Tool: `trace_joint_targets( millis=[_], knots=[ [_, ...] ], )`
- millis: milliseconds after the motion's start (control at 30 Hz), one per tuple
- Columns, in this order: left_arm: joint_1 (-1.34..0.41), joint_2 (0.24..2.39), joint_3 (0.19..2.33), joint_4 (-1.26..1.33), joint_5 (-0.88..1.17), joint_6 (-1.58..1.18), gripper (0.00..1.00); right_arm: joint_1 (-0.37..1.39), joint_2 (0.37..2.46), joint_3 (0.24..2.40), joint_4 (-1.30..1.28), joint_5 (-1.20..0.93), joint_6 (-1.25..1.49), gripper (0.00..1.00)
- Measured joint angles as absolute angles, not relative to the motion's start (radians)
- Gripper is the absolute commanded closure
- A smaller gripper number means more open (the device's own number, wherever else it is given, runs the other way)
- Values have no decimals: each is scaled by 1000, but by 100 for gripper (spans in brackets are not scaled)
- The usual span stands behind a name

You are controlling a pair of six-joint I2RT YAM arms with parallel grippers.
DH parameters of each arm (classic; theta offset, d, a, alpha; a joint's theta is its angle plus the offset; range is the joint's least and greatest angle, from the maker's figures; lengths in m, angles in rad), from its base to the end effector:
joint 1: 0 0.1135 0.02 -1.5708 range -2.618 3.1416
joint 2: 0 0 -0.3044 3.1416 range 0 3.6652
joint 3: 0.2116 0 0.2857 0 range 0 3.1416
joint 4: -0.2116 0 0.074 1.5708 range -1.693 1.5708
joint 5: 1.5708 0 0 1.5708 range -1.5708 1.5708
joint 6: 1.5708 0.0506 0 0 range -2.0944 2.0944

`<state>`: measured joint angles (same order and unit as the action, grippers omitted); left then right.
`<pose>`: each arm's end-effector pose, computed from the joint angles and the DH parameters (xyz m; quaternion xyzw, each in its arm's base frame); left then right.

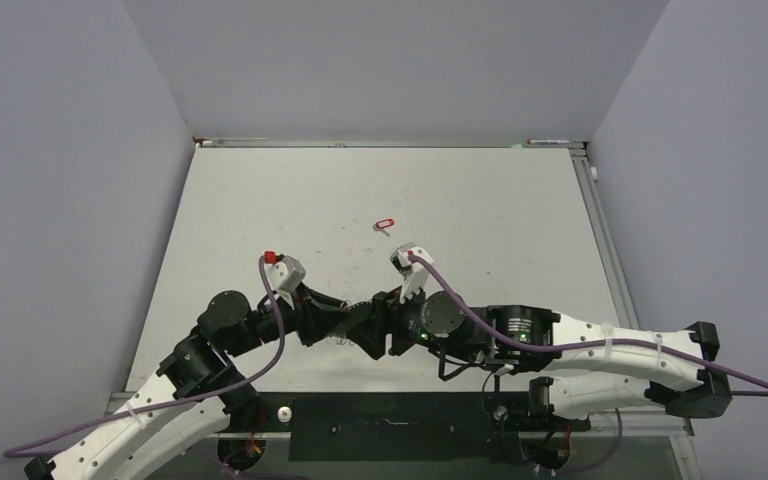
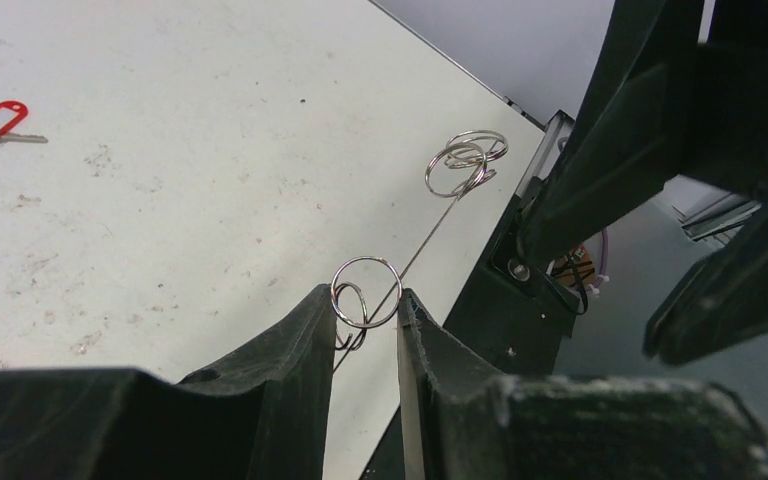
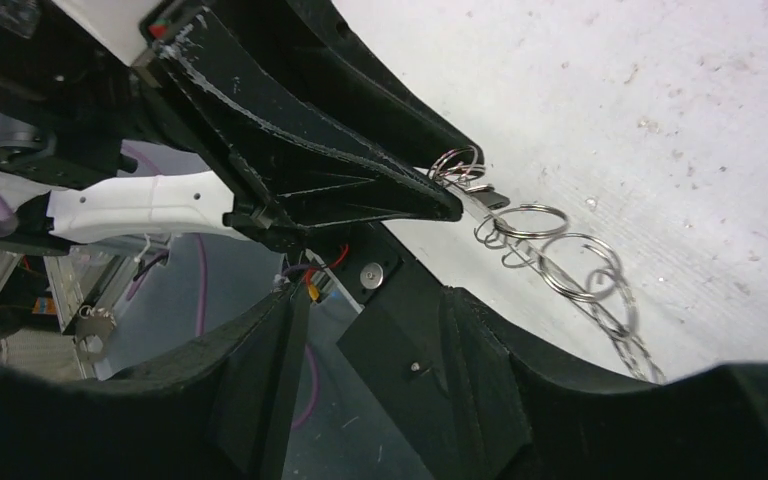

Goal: Put the keys on the keyring

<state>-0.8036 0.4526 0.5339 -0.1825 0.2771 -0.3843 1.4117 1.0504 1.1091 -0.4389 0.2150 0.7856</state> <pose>0.0885 -0.1117 0.3167 0.2435 0.6995 -0.4565 0.4929 0.0516 0.2536 0.4081 -0.1963 0.8017 0.4561 0.3327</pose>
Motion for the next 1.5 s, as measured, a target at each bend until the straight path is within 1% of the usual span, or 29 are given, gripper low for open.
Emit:
trace_joint_targets(
  millis=[133,267,400,567,700,867,1000,1167,1233,1367,1433,1500],
  knots=[
    [-804,452,525,-181,263,-411,100,1415,1123,1095,-396,222,822,50],
    [-804,416,501,-155,273,-429,100,1401,1134,1095,-379,253,821,51],
    [-804,363,465,-90,324,-451,100,1323,1135,1095,-351,252,811,53],
    [-804,334,442,-14,391,-464,100,1222,1146,1095,-329,204,789,56],
    [-804,317,434,37,443,-463,100,1201,1174,1106,-329,165,765,58],
    [-804,298,414,65,433,-455,100,1201,1185,1114,-339,110,748,58],
    [-804,290,395,37,342,-457,100,1201,1165,1111,-368,122,748,56],
    [-804,303,400,-89,136,-451,100,1196,1138,1071,-440,251,728,51],
    [-804,323,409,-137,69,-454,97,1176,1135,1016,-440,286,696,51],
    [-804,382,410,-176,-21,-506,95,1021,1155,886,-423,231,621,57],
    [-804,432,410,-187,-50,-537,95,904,1201,861,-416,163,589,59],
    [-804,477,411,-201,-69,-550,93,826,1259,860,-392,116,566,59]
  ],
)
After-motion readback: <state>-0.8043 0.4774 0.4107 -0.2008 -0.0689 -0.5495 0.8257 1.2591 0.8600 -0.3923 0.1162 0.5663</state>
